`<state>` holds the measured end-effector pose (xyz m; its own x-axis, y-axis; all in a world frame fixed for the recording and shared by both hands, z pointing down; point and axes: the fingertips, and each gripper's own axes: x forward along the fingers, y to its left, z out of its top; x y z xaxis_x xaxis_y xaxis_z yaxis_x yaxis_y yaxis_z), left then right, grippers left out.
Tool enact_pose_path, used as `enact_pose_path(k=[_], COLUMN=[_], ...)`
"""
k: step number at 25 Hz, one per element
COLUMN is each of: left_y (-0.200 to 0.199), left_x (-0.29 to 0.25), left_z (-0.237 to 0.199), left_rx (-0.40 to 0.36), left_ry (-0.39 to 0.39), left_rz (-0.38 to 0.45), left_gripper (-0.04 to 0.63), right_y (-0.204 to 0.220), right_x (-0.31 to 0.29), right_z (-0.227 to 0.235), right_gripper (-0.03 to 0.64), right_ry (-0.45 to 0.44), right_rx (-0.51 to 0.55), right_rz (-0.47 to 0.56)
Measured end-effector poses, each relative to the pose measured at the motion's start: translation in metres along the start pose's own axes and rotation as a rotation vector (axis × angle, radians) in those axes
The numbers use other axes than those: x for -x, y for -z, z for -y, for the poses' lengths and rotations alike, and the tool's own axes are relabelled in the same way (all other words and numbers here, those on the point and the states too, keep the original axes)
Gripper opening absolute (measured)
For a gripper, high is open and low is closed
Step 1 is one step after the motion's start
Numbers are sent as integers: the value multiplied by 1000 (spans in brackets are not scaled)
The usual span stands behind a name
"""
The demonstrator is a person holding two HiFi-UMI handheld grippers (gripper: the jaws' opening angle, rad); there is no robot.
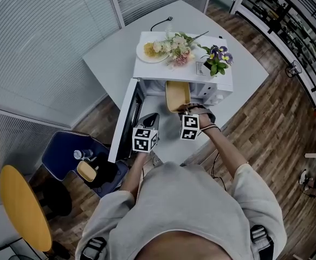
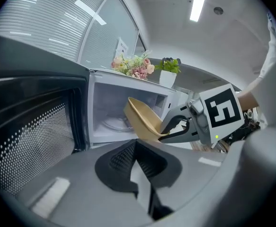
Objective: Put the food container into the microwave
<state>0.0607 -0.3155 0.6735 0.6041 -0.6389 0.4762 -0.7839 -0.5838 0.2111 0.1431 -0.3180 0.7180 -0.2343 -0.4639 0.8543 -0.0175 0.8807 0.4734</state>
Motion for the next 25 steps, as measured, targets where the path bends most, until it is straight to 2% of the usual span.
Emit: enact_pose_path(k=[14,25], left_y=[4,4], left_x=[-5,-16], left_z=[-15,-20], left_rx=[27,26], left_ry=[-24,-13], left_rz=[-15,-37], left_gripper=[11,11], right_y=[5,10], right_x=[-27,-50], right_z=[52,86], right_gripper=[17,17], right_ry=[29,72], right_rx=[-14,-46], right_rz=[-20,-36])
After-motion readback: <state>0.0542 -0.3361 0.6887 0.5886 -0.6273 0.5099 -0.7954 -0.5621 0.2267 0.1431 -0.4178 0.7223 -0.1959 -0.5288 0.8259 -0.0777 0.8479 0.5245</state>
